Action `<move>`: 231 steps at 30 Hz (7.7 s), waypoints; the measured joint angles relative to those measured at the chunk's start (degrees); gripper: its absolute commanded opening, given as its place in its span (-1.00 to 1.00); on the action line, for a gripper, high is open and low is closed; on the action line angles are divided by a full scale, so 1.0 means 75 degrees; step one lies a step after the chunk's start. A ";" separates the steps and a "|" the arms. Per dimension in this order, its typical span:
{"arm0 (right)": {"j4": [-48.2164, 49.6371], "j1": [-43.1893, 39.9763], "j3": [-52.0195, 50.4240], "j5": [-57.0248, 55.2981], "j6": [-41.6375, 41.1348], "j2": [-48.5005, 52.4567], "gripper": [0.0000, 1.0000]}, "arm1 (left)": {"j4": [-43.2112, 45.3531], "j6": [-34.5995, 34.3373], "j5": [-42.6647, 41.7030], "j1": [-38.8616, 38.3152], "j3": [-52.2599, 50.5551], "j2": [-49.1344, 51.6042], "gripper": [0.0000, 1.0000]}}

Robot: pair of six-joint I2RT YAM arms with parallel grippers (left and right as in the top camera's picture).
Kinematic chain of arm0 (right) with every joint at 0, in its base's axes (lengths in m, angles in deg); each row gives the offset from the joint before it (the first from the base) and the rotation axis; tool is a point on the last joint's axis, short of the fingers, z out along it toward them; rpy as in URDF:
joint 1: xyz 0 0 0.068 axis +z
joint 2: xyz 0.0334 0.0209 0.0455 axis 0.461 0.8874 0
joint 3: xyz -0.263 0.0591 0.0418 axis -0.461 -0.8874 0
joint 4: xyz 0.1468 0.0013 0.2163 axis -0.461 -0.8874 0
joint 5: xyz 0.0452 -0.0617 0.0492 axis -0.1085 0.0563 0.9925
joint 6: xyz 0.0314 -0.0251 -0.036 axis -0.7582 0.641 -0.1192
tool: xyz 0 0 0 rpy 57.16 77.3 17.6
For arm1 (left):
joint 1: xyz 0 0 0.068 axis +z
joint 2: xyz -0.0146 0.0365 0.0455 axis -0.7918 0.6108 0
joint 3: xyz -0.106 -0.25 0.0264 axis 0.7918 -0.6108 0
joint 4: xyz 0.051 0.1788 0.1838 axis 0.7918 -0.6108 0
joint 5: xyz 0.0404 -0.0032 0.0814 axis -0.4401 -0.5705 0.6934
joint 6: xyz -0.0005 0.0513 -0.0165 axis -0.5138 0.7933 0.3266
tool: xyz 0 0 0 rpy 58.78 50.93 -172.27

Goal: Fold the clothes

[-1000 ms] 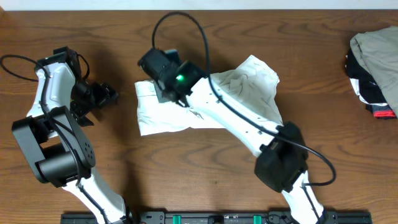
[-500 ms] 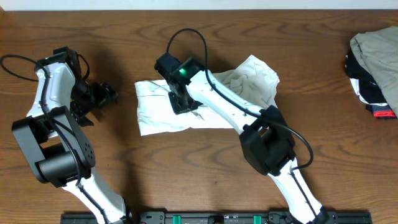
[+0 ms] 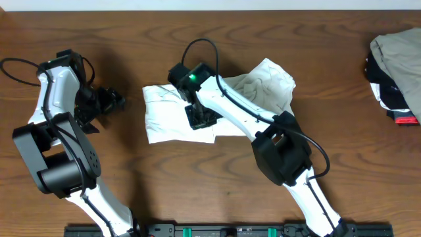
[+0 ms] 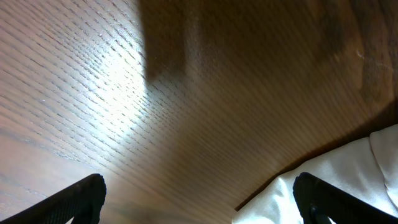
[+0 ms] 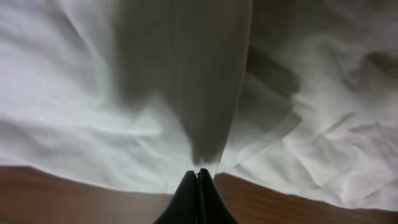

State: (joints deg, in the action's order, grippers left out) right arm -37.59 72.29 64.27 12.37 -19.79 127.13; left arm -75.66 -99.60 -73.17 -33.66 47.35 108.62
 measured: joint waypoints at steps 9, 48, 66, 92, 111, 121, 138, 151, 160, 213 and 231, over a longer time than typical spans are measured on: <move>0.1571 0.0149 0.0020 -0.0647 0.0015 -0.0420 -0.81 | -0.0006 0.0000 0.0000 0.0000 0.0000 0.0000 0.96; 0.3923 -0.0953 0.0125 0.0560 0.0831 0.0615 -0.98 | -0.0064 0.2410 -0.2699 -0.1574 -0.0006 -0.0003 0.98; 0.1920 -0.2993 0.0119 -0.0009 0.0539 -0.1207 -0.54 | 0.0367 0.2576 -0.2792 -0.2710 -0.0029 -0.0848 -0.62; 0.0449 -0.3112 0.0119 -0.0044 0.1017 -0.2346 -0.34 | 0.1556 0.2331 -0.1786 -0.2754 -0.1588 -0.0388 -0.81; 0.0251 -0.3112 0.0119 -0.0044 0.1230 -0.2346 -0.41 | 0.1859 0.1874 -0.0822 -0.1842 -0.2177 -0.0388 -0.80; 0.0251 -0.3112 0.0119 -0.0044 0.1335 -0.2346 -0.42 | 0.1912 0.1751 -0.0784 -0.0787 -0.2177 -0.0388 -0.80; -0.0405 -0.3270 0.0119 -0.0198 0.1186 -0.2346 0.80 | 0.1017 0.1530 -0.0618 -0.0335 -0.1559 -0.0580 -0.88; -0.1250 -0.4485 -0.0189 0.0560 0.2133 -0.2346 0.99 | 0.0373 0.1475 -0.1300 -0.0335 -0.1431 -0.3025 0.96; -0.0516 -0.5015 -0.1731 0.2340 0.3526 -0.2346 0.98 | 0.0178 0.1478 -0.1457 -0.0335 -0.1431 -0.3051 0.96; 0.4039 -0.6336 -0.6222 0.6388 0.4605 -0.2547 0.98 | 0.0172 0.1478 -0.1457 -0.0335 -0.1431 -0.3051 0.96; 0.5700 -0.5275 -0.6971 0.7157 0.3413 -0.2696 0.99 | 0.0172 0.1478 -0.1457 -0.0335 -0.1431 -0.3051 0.96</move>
State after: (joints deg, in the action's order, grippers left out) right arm 5.17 32.73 11.99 66.05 5.80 106.91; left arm -74.37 -88.51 -84.10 -36.17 36.62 85.73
